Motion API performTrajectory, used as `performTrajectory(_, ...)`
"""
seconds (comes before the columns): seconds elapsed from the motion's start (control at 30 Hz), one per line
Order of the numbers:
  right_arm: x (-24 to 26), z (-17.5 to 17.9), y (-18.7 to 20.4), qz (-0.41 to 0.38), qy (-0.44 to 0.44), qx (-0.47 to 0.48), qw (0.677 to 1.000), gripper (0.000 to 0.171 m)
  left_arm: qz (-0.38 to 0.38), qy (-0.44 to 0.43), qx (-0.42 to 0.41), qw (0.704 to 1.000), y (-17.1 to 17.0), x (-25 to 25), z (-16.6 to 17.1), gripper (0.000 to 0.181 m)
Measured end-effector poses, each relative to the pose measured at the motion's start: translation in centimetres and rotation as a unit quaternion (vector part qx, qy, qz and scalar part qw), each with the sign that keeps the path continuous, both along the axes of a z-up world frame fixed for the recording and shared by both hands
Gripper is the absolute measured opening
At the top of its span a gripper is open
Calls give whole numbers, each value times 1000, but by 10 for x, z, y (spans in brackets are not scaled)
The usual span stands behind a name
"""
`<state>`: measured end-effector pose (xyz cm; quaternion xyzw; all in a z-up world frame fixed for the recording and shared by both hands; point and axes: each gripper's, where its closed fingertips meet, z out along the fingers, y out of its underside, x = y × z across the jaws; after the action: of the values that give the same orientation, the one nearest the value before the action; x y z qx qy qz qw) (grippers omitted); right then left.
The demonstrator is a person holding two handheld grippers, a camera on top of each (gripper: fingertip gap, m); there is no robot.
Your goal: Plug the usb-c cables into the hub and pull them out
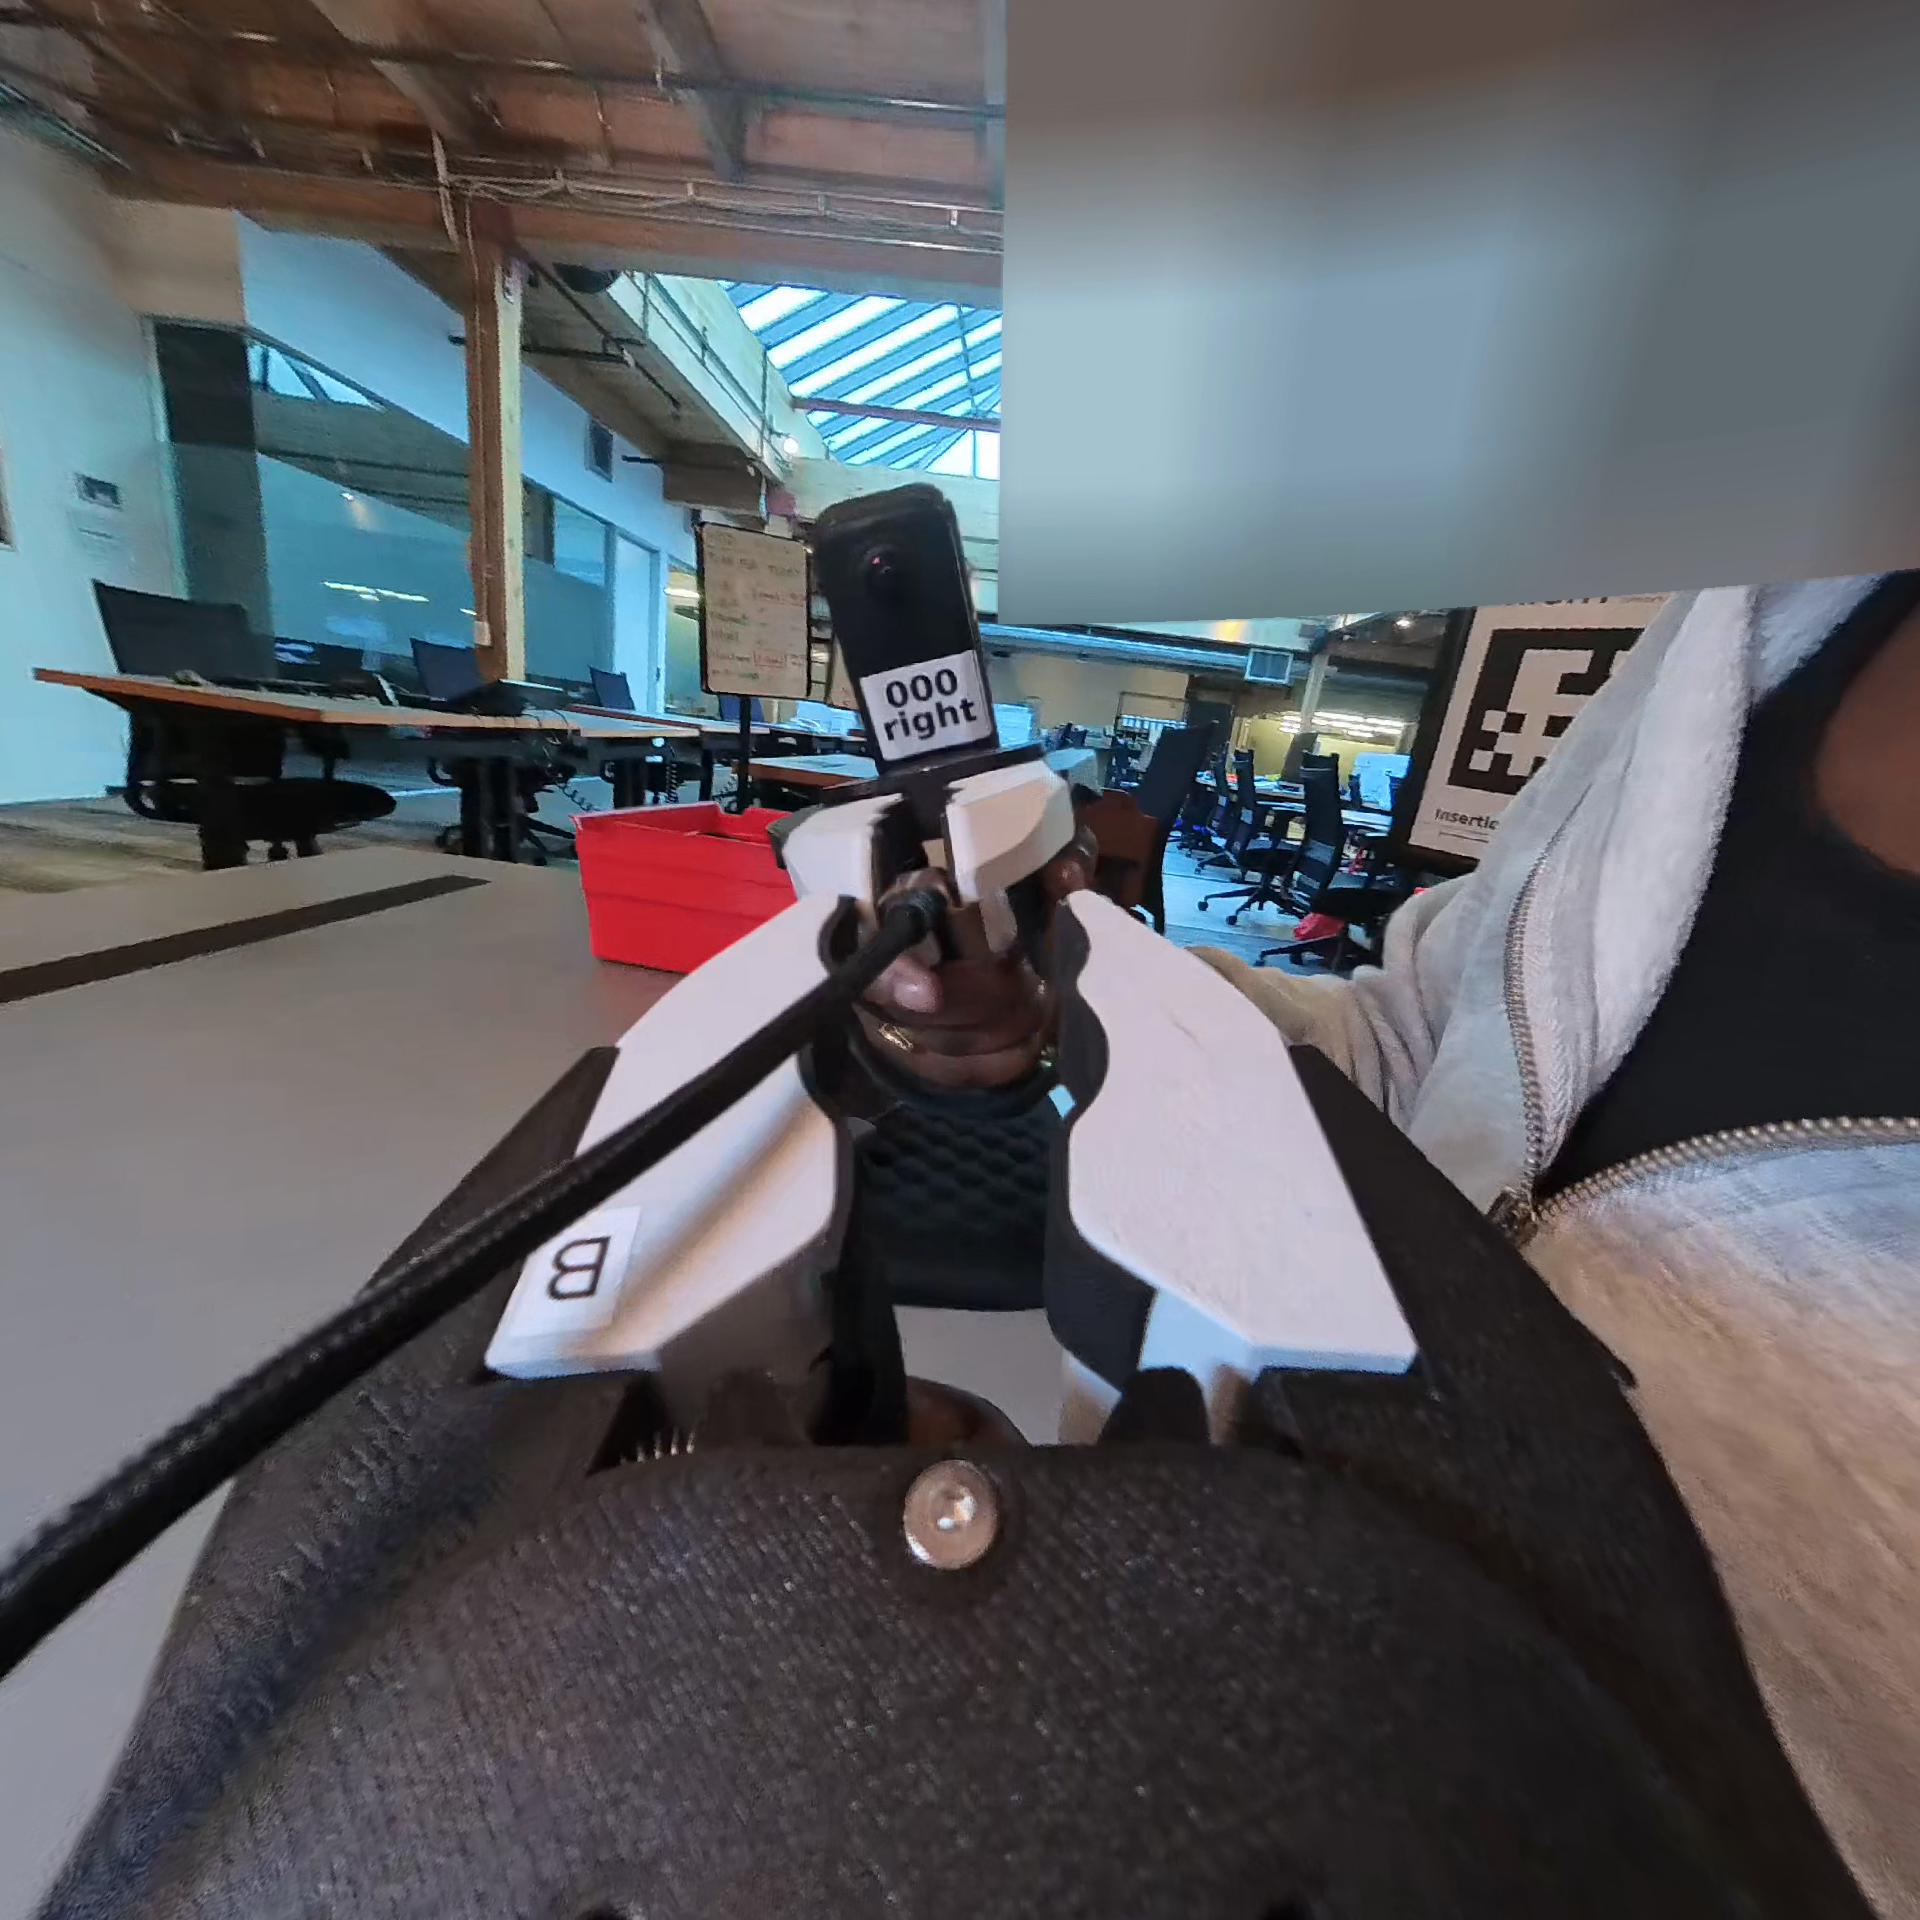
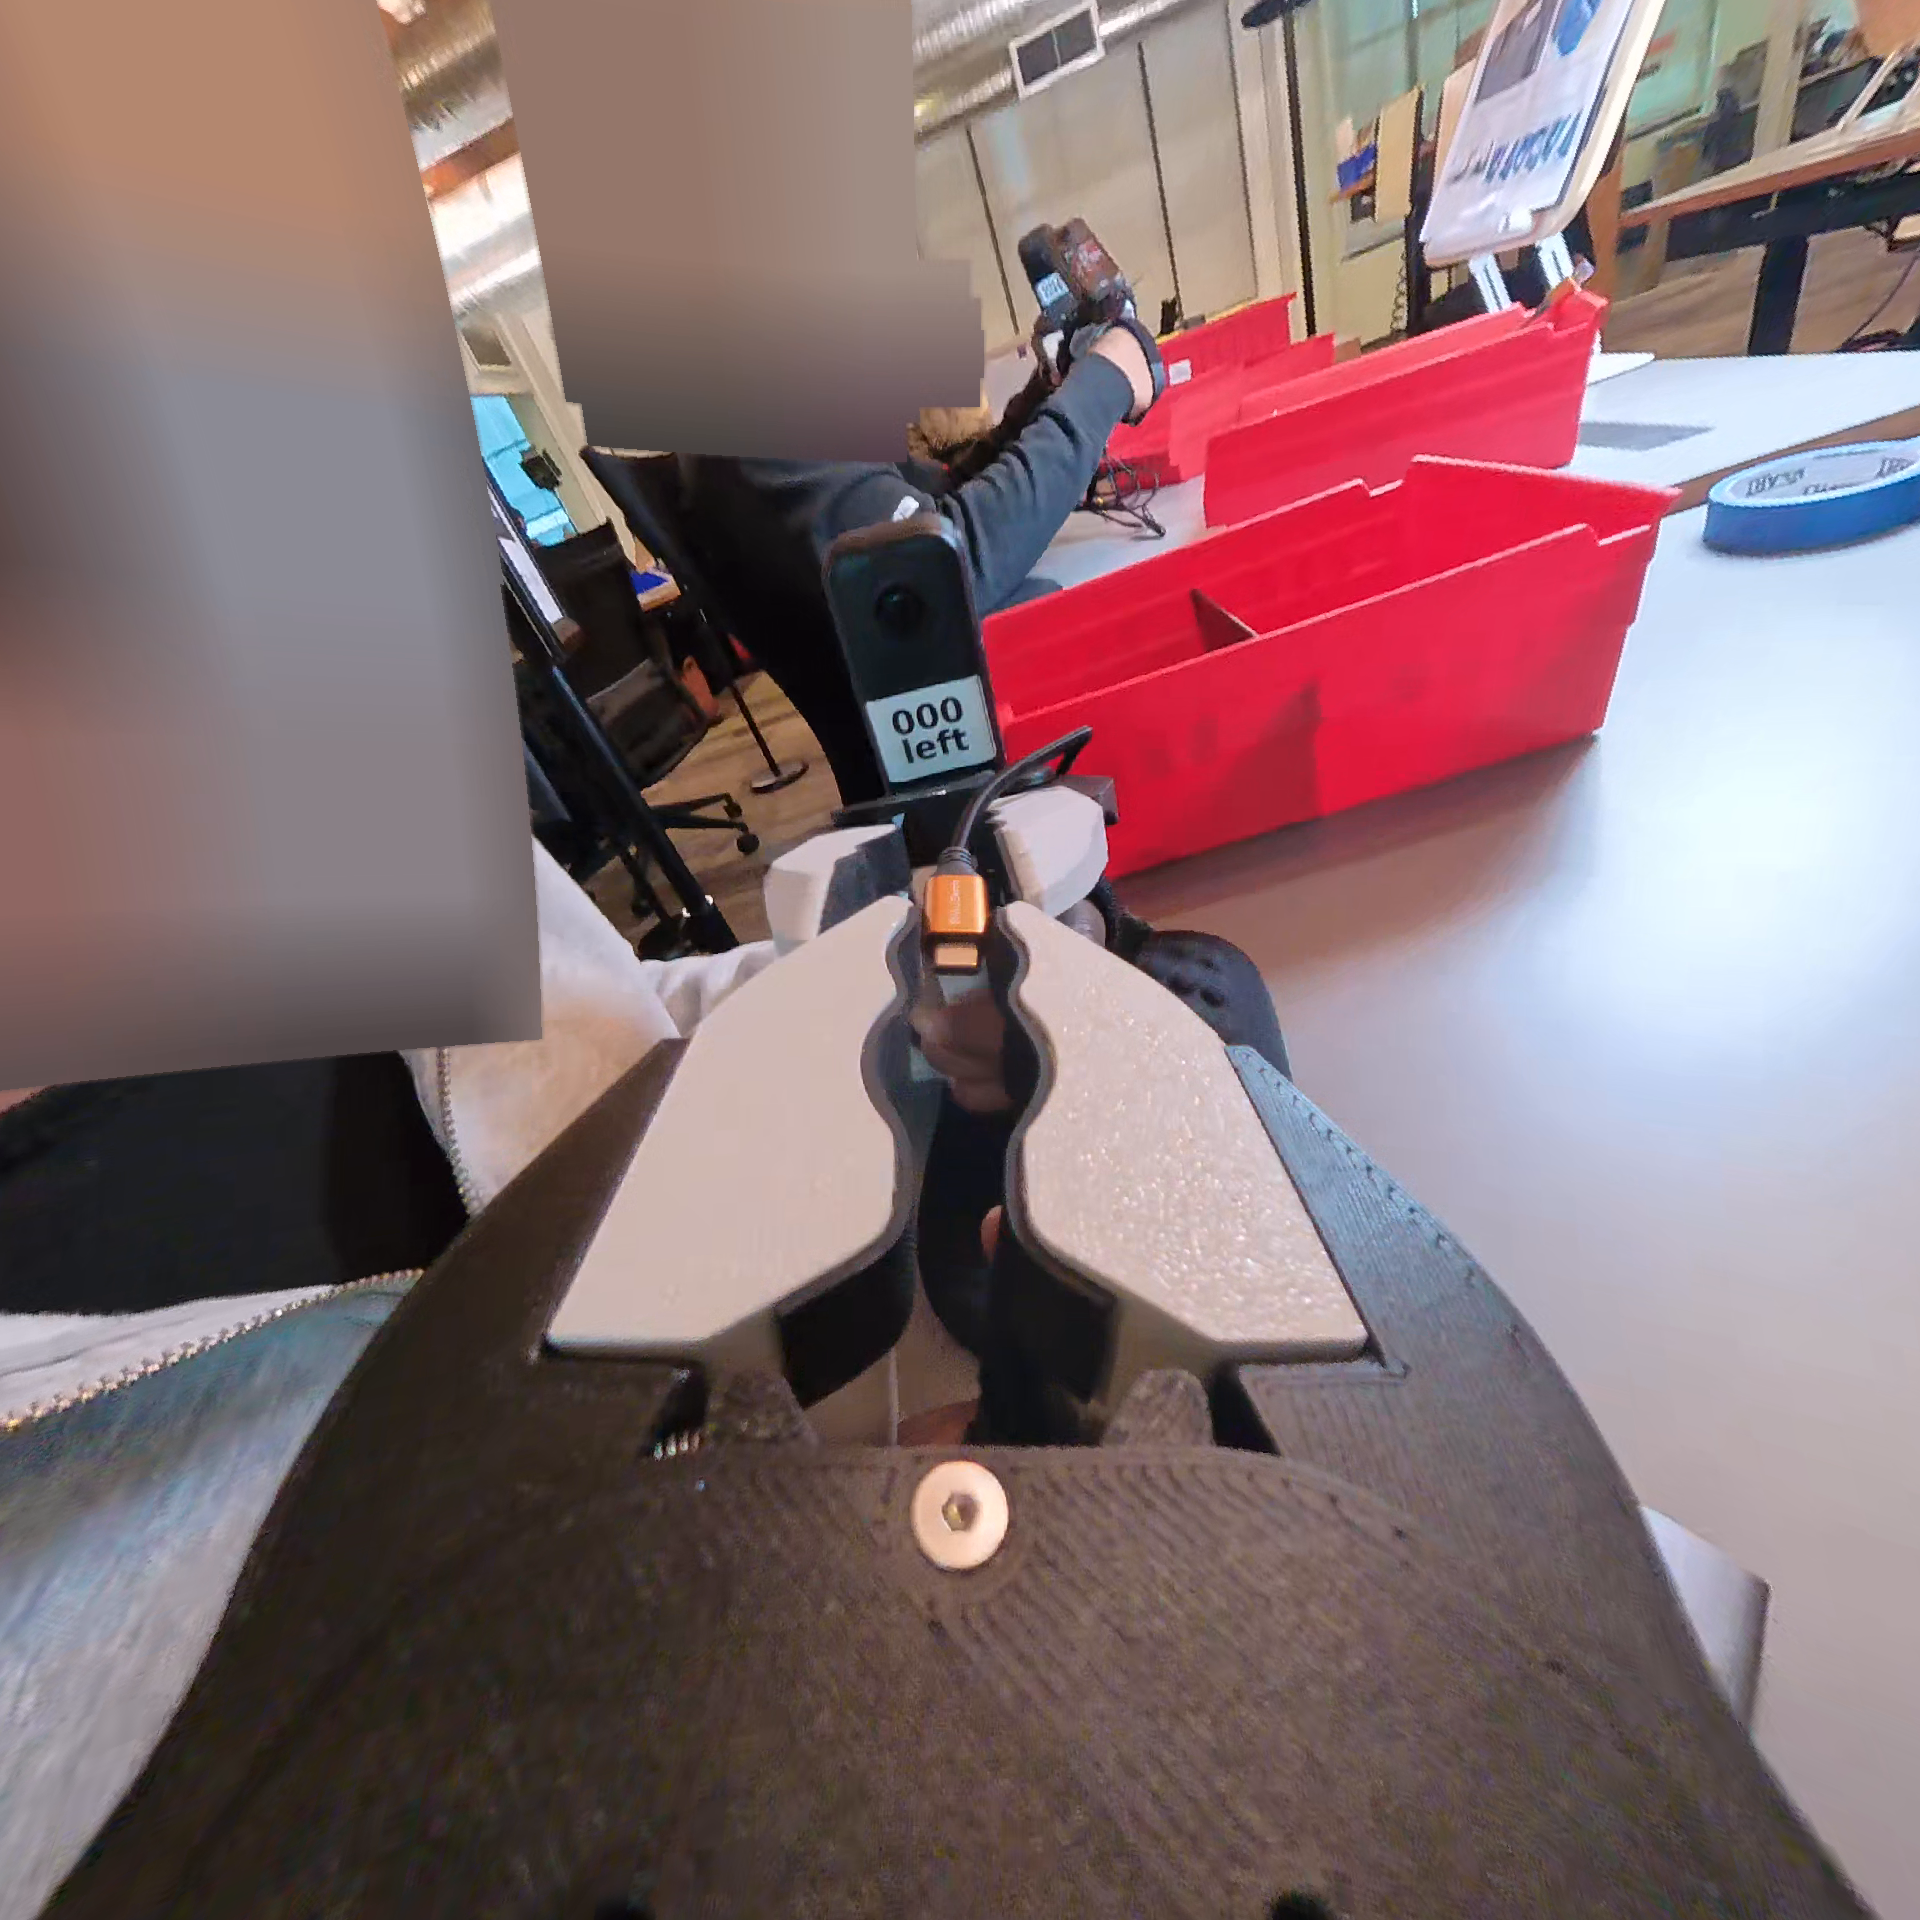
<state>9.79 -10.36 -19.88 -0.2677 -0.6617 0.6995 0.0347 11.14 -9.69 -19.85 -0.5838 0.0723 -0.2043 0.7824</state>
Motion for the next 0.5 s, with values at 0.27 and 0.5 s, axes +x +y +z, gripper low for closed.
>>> performTrajectory(0.27,3,-9,4,-3,5,20,1000,11,-11,-24,-19,999,5,-5,-7,15)
performTrajectory(0.5,3,-11,5,-26,62,68,995,12,-23,-32,-23,999,6,-5,-9,13)
